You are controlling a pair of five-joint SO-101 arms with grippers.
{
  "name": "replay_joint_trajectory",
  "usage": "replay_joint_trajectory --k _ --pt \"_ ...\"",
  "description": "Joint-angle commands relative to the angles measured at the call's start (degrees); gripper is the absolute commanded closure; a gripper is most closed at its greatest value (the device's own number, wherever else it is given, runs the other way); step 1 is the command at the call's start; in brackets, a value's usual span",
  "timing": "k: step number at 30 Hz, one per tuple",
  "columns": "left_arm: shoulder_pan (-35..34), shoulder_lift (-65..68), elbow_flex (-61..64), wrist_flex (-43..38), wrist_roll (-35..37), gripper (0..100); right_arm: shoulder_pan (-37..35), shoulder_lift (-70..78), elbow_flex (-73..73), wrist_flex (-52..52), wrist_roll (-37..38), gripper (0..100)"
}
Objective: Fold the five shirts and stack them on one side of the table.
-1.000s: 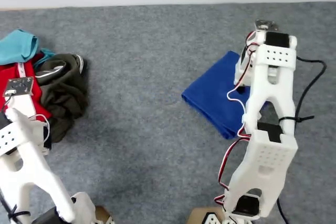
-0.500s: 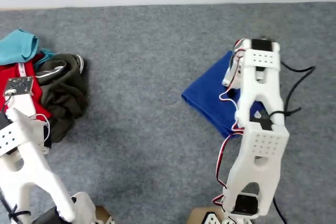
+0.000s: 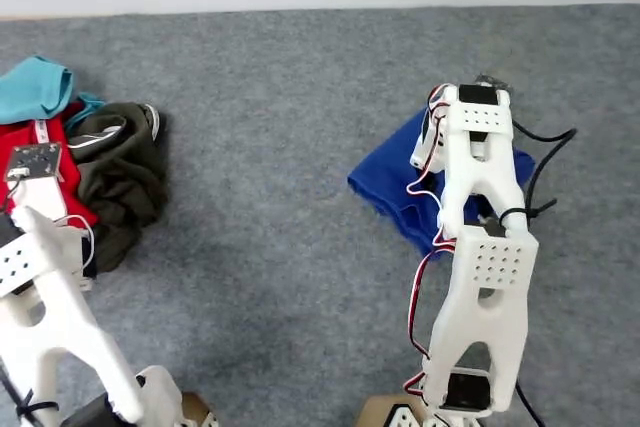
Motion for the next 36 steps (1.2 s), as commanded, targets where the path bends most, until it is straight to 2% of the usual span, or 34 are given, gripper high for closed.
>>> replay_joint_trajectory --k 1,10,15,28,36 --pt "0.3 -1.4 -0.2 -0.9 -0.1 99 0.0 1.0 -1.4 -2.1 0.2 82.3" --pt "0.2 -1.4 -0.2 -0.9 -0.1 99 1.5 0.4 -1.4 -1.6 5.7 99.5" --pt "0.2 -1.4 -0.3 -0.9 -0.1 99 5.9 -1.4 -5.9 3.6 8.7 98.9" --pt "0.2 -1.8 -0.5 -0.7 -0.1 99 26.9 -3.6 -15.6 12.9 34.4 98.9" --pt "0.4 -1.8 -0.6 -0.8 -0.1 99 41.5 -3.1 -20.6 11.1 51.4 98.9"
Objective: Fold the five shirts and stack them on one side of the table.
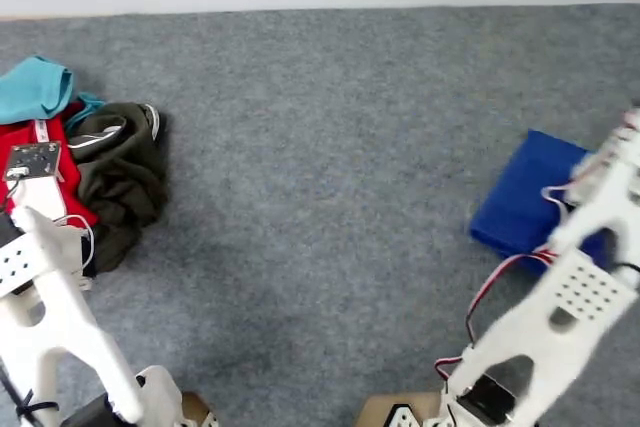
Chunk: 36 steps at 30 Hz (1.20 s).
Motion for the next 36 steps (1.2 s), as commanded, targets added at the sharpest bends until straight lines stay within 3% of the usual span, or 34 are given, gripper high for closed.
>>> replay_joint_trajectory --k 1,8,17,23,26,32,36 --pt "0.4 -1.8 -0.6 -0.6 -0.1 99 6.4 -3.8 -3.5 -2.1 8.2 98.9" --pt "0.4 -1.8 -0.6 -0.6 -0.1 99 13.7 -1.7 -3.8 -9.3 16.6 98.9" --pt "0.4 -1.8 -0.6 -0.6 -0.1 99 15.0 0.6 -3.9 -10.2 21.0 97.6" --pt "0.4 -1.7 -0.6 -0.6 -0.1 99 15.1 -2.7 -8.3 -5.8 17.7 74.5" --pt "0.4 -1.5 -0.6 -0.7 -0.1 99 14.3 -4.4 -12.3 -2.1 14.9 70.8" --pt "0.4 -1.4 -0.6 -0.7 -0.1 99 11.4 -5.4 -17.1 4.4 15.0 76.8" --pt "0.4 -1.7 -0.6 -0.7 -0.1 99 11.6 -4.8 -17.0 4.4 15.0 91.8"
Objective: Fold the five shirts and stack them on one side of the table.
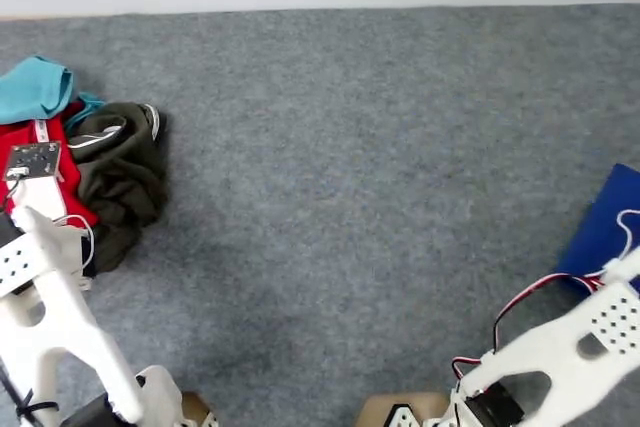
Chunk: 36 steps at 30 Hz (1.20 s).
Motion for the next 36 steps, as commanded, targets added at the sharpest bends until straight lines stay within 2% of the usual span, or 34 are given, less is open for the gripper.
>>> replay_joint_trajectory --k 1,2,4,12,18,23,30,36 --pt "0.4 -1.7 -0.6 -0.7 -0.1 99 -0.6 -3.4 -2.3 2.5 -0.7 96.9" --pt "0.4 -1.7 -0.6 -0.7 -0.1 99 -0.6 -2.8 -2.3 2.5 -0.4 99.8" --pt "0.4 -1.6 -0.6 -0.7 -0.1 99 0.0 -1.2 -2.3 2.6 -0.3 97.5" --pt "0.4 -1.8 -0.6 -0.7 -0.1 99 0.3 5.7 -2.5 2.7 -0.6 98.9" --pt "0.4 -1.8 -2.3 0.3 0.3 99 -0.9 0.0 -2.4 2.8 -0.6 98.9" --pt "0.4 -1.8 -10.3 4.3 0.4 99 -2.9 -5.1 -0.4 2.9 -0.7 98.9" --pt "0.2 -1.3 -21.6 6.9 -0.1 99 -8.4 -21.0 21.3 2.9 -0.7 98.9" --pt "-2.5 -1.2 -22.0 2.6 -5.6 89 -15.8 -39.5 44.4 2.7 -2.5 98.9"
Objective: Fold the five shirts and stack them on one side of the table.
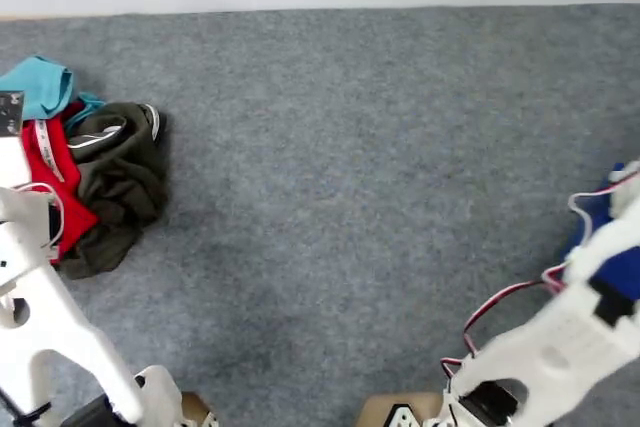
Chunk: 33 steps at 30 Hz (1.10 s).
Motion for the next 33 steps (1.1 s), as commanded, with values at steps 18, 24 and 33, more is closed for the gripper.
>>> replay_joint_trajectory --k 18,24,33 --pt "-10.9 18.6 -2.6 -23.0 -17.3 83 -8.2 -29.6 38.9 2.4 -12.2 98.9" --pt "-10.0 25.9 -8.3 -26.7 -17.3 83 -8.3 -29.6 40.3 2.5 -14.5 98.9" --pt "-13.5 30.9 -17.8 -26.5 -18.9 83 -8.5 -29.6 40.3 2.5 -16.0 98.9"
